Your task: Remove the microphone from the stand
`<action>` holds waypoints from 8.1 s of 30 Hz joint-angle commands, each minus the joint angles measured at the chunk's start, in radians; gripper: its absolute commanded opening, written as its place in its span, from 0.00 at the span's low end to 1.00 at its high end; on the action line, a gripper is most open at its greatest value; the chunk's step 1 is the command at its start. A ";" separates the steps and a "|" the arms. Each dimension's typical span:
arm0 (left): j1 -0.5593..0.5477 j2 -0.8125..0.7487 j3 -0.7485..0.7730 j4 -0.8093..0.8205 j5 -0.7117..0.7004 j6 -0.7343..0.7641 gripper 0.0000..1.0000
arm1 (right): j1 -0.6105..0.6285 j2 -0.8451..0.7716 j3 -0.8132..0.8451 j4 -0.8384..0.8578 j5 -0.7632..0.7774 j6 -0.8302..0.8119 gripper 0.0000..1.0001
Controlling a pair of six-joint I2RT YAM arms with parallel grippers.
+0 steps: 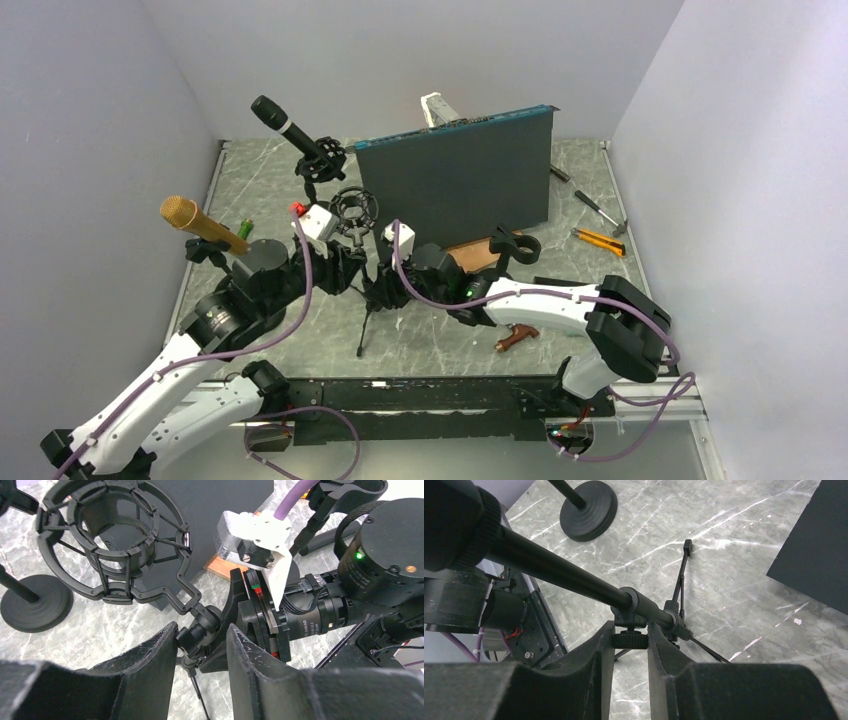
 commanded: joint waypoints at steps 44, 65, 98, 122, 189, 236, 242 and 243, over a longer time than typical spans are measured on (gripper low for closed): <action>-0.003 -0.026 -0.048 0.023 0.002 -0.048 0.22 | 0.342 -0.180 -0.018 -0.095 0.490 -0.153 0.91; -0.002 -0.121 0.102 -0.102 0.002 -0.051 0.55 | 0.096 -0.219 -0.046 -0.107 0.293 0.165 0.72; -0.002 -0.260 0.102 -0.202 -0.096 -0.065 0.76 | 0.183 0.038 0.058 -0.075 0.591 -0.124 0.00; -0.004 -0.419 0.137 -0.295 -0.186 -0.017 0.99 | 0.342 0.012 0.032 -0.171 0.953 -0.577 0.00; 0.213 0.001 0.318 -0.209 -0.919 0.070 0.99 | 0.279 -0.433 0.075 -0.253 0.318 -0.085 0.96; 0.343 -0.127 0.127 0.043 0.296 -0.324 0.00 | 0.280 -0.436 0.091 -0.320 0.369 -0.095 0.96; 0.343 -0.135 0.096 0.058 0.355 -0.332 0.13 | 0.288 -0.414 0.120 -0.356 0.388 -0.092 0.96; 0.343 -0.138 0.089 0.061 0.363 -0.332 0.22 | 0.289 -0.410 0.125 -0.358 0.388 -0.094 0.96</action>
